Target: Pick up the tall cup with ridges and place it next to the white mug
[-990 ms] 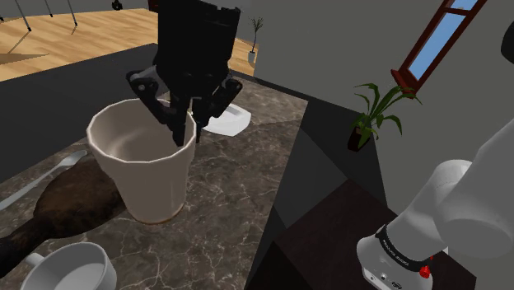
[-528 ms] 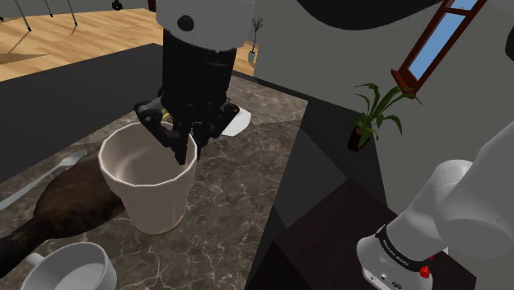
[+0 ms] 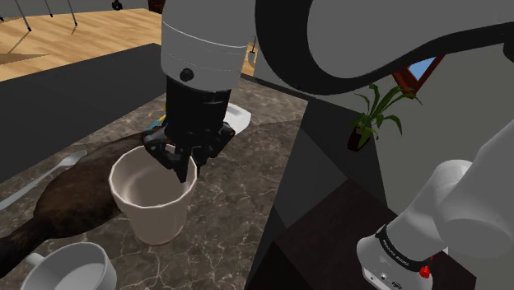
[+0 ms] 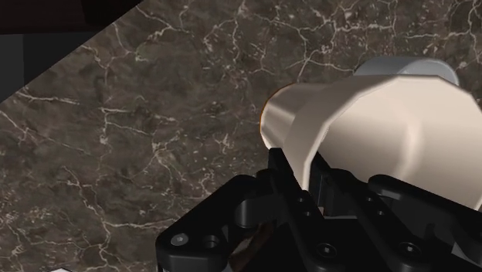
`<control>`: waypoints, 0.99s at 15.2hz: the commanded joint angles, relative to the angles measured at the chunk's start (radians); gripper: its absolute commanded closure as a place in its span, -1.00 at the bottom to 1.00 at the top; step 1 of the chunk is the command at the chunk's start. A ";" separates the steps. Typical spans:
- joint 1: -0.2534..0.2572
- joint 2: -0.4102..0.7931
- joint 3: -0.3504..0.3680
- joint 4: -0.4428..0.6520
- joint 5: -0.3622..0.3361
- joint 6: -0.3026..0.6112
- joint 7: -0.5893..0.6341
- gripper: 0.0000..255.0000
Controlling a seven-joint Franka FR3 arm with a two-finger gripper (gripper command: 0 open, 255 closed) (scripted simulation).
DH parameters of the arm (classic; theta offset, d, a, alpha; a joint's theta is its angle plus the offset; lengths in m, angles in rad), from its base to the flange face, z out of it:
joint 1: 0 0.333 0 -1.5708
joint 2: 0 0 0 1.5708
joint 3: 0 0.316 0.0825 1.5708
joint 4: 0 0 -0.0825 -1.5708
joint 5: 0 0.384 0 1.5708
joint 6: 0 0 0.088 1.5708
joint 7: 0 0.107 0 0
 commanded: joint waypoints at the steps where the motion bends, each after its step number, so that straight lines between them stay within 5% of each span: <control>1: 0.001 0.004 0.001 -0.021 -0.003 0.026 0.002 1.00; 15: 0.006 0.042 0.003 -0.125 -0.028 0.160 0.015 1.00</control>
